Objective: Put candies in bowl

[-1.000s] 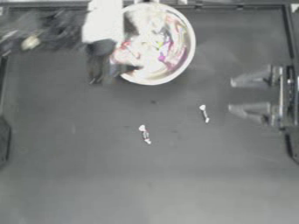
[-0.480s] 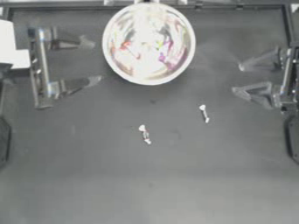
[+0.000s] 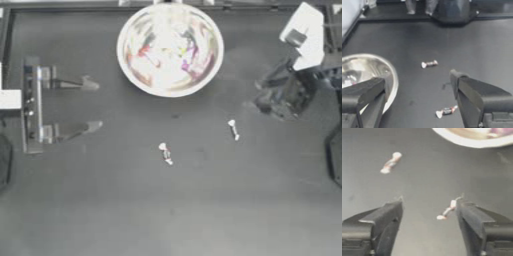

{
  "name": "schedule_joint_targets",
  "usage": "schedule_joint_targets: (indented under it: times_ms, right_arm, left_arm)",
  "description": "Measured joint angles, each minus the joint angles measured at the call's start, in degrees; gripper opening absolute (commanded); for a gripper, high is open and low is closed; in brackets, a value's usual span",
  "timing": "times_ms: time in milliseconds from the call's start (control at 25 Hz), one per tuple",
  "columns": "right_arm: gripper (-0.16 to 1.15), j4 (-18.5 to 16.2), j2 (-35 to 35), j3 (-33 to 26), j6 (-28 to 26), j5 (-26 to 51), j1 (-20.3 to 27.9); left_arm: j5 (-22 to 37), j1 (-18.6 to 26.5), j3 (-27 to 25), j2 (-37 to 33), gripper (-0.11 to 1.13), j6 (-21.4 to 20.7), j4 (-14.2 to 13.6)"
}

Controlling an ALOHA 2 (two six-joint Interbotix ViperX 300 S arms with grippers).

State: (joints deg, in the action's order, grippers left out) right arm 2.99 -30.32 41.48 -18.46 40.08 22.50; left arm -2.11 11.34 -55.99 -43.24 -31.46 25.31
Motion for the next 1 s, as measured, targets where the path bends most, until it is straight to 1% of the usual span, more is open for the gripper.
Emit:
schedule_joint_targets:
  times_ms: [120, 240, 360, 560, 720, 760, 840, 1000]
  right_arm:
    - [0.82, -5.89, 3.96, -2.81, -5.71, 4.39, -1.85]
    - [0.82, -9.84, 7.38, -5.10, -10.63, 7.12, -3.34]
    - [0.83, -10.28, 10.28, -5.98, -13.62, 8.00, -4.31]
    - [0.83, -9.23, 13.89, -6.15, -20.48, 8.44, -4.39]
    - [0.83, -9.84, 15.56, -6.15, -26.10, 8.70, -5.45]
    - [0.83, -10.63, 16.26, -6.15, -27.86, 9.14, -5.89]
    - [0.83, -11.60, 17.49, -6.15, -29.44, 9.84, -6.42]
    - [0.85, -11.87, 20.30, -6.15, -31.99, 10.28, -7.29]
  left_arm:
    - [-1.23, -0.35, -2.20, -2.55, 0.98, 0.09, 0.79]
    - [-2.02, -0.35, -3.96, -5.27, 0.98, 0.09, 1.58]
    - [-2.11, -0.35, -5.63, -6.94, 0.98, 0.00, 2.11]
    - [-2.20, -0.44, -7.47, -8.96, 0.98, 0.09, 2.55]
    - [-2.20, -0.44, -8.00, -9.23, 0.98, 0.00, 2.64]
    - [-2.29, -0.44, -8.09, -9.23, 0.98, -0.09, 2.64]
    - [-2.55, -0.35, -8.53, -9.23, 0.98, -0.26, 2.64]
    - [-3.60, -0.35, -9.49, -9.23, 0.98, -0.26, 2.64]
